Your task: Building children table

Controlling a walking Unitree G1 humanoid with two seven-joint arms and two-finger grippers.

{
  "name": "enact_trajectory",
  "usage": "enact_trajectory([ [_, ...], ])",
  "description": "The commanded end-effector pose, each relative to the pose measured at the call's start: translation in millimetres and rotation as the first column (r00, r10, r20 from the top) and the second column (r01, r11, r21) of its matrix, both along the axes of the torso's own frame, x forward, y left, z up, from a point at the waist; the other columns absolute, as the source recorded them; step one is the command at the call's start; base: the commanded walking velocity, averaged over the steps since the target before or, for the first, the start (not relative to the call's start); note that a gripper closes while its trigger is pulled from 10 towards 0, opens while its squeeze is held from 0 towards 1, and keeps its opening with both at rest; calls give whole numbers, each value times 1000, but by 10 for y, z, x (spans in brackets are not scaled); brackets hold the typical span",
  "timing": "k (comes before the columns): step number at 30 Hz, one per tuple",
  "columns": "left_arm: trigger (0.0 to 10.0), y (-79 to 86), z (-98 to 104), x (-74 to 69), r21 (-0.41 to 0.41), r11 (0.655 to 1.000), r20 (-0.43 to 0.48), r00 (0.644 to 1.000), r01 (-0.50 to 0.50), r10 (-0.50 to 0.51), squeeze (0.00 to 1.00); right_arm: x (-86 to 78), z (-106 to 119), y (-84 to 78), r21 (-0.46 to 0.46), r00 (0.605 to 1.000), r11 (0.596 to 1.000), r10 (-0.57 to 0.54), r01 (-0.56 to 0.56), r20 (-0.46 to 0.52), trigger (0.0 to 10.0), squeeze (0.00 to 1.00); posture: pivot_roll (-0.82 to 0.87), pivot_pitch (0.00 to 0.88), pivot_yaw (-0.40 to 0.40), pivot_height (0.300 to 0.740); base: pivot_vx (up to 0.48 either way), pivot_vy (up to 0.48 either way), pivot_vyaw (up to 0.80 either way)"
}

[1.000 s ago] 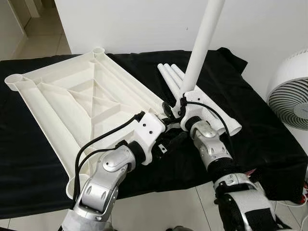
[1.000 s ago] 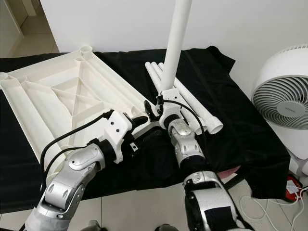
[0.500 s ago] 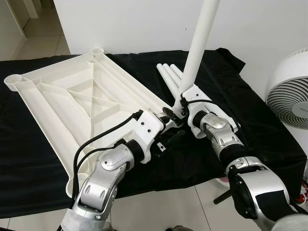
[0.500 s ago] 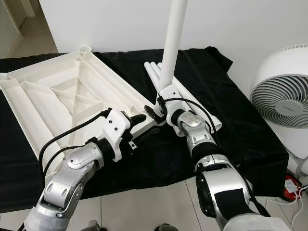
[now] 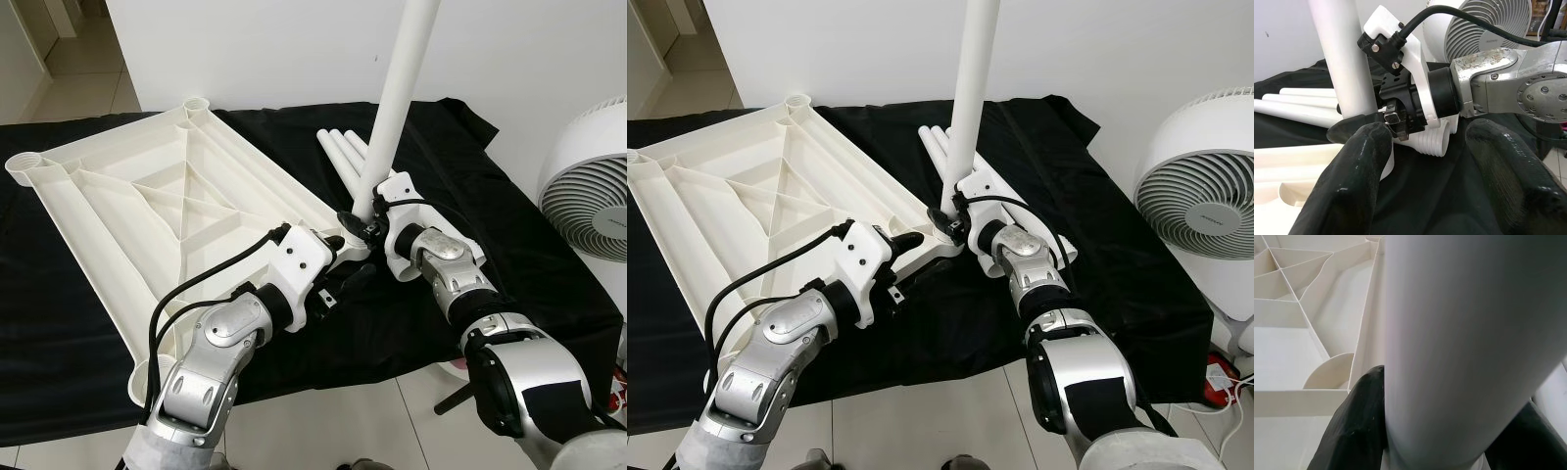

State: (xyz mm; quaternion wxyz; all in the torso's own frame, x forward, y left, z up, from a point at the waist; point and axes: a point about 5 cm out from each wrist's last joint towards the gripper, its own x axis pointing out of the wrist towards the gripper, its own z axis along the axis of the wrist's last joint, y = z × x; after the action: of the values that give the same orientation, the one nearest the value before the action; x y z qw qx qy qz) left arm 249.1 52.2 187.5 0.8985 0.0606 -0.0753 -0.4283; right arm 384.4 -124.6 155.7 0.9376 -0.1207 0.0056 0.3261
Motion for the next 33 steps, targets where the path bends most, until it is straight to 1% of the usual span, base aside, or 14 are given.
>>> enact_trajectory([
  [1,10000,21,-15,25,0,998,-3,998,-64,64,0,-21,-104,17,-38,1000,999,-13,12,-28,10000,0,-13,40,-9,740,0,0,0],
  [6,10000,20,-16,25,0,998,-4,998,-62,62,0,-8,-117,-4,-24,997,997,-73,72,-36,10000,0,-14,42,-9,740,0,0,0],
  [9,10000,15,-20,22,-1,998,-7,998,-60,60,0,18,-137,-7,24,979,980,-194,195,-64,10000,0,-16,44,-11,740,0,0,0],
  [11,10000,15,-20,22,-1,998,-7,998,-60,60,0,18,-137,-7,24,979,980,-194,195,-64,10000,0,-16,44,-11,740,0,0,0],
  [12,10000,14,-22,20,-2,998,-9,998,-60,60,0,27,-147,4,55,965,965,-252,256,-80,10000,0,-18,45,-11,740,0,0,0],
  [15,10000,11,-25,19,-3,998,-10,998,-59,59,0,29,-149,27,84,947,945,-310,317,-86,10000,0,-22,45,-10,740,0,0,0],
  [16,10000,7,-28,19,-4,998,-12,998,-57,57,0,27,-154,61,116,925,919,-366,376,-97,10000,0,-24,45,-10,740,0,0,0],
  [17,10000,7,-28,19,-4,998,-12,998,-57,57,0,27,-154,61,116,925,919,-366,376,-97,10000,0,-24,45,-10,740,0,0,0],
  [20,10000,-10,-30,29,-6,999,-13,999,-51,51,0,-7,-128,155,178,807,788,-585,590,-85,10000,0,-30,44,-10,740,0,0,0],
  [21,10000,-10,-30,29,-6,999,-13,999,-51,51,0,-7,-128,155,178,807,788,-585,590,-85,10000,0,-30,44,-10,740,0,0,0],
  [22,10000,-12,-30,29,-6,999,-13,999,-50,50,0,-18,-121,179,188,781,760,-618,622,-87,10000,0,-30,44,-10,740,0,0,0],
  [23,10000,-12,-30,29,-6,999,-13,999,-50,50,0,-18,-121,179,188,781,760,-618,622,-87,10000,0,-30,44,-10,740,0,0,0],
  [24,10000,-14,-30,30,-6,999,-13,999,-49,49,0,-30,-107,202,200,759,735,-647,648,-79,10000,0,-30,44,-10,740,0,0,0],
  [33,10000,-12,-29,35,-4,999,-11,999,-49,49,0,-55,-41,232,265,761,725,-645,636,-63,10000,0,-30,43,-8,740,0,0,0],
])
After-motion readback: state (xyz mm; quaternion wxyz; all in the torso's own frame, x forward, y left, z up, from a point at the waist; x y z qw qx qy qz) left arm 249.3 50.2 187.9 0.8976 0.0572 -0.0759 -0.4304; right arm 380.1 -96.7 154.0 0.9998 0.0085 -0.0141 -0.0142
